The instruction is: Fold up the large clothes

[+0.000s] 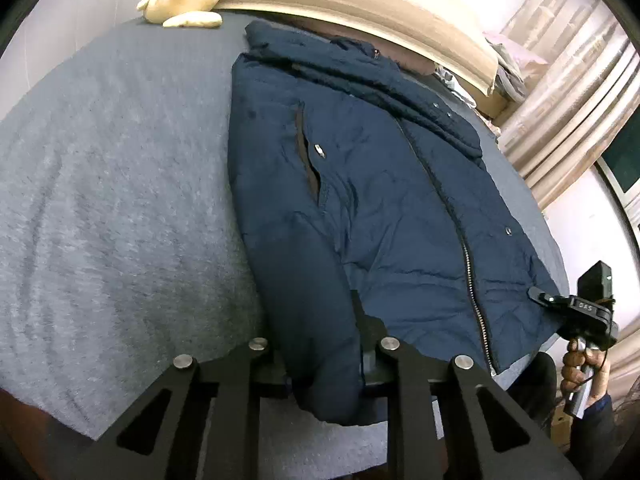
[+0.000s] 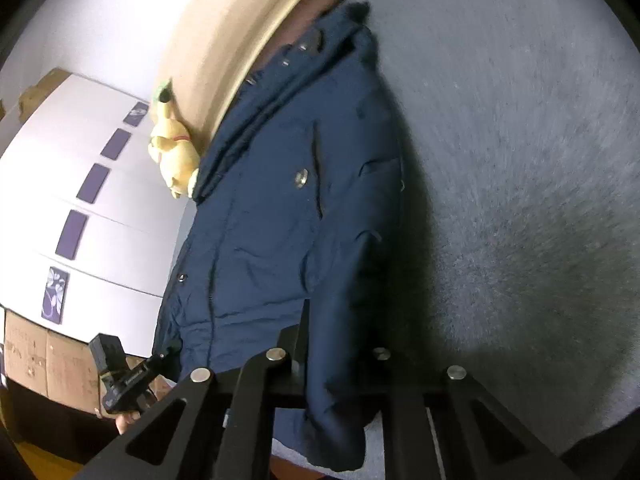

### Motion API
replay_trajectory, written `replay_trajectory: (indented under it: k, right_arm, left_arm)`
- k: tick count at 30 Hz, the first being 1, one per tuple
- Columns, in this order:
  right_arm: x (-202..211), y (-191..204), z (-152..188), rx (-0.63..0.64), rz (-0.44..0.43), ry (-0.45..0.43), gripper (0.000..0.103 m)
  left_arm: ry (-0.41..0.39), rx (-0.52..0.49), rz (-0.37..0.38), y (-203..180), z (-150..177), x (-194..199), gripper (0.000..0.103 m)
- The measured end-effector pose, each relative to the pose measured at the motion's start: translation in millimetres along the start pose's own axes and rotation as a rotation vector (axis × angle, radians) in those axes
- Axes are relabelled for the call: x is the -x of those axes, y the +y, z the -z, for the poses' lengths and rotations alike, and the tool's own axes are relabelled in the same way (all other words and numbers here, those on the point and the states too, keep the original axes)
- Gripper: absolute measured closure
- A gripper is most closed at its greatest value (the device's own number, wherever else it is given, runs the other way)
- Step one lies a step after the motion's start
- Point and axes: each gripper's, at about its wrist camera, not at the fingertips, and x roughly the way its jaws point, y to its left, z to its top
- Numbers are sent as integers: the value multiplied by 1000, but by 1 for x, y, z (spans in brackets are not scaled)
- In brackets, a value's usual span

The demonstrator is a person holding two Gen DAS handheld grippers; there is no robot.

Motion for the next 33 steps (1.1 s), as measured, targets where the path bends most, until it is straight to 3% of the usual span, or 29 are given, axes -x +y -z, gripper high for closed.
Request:
replay_trajectory:
  k: [17,33]
  right_arm:
    - [62,29,53,83,-6,-23,92]
    - [65,35,56,110,13,-21,92]
  left_arm:
    - [-57,-69,24,-17,59,64,83]
    - [-60,-79,-13,-23,67,67,83]
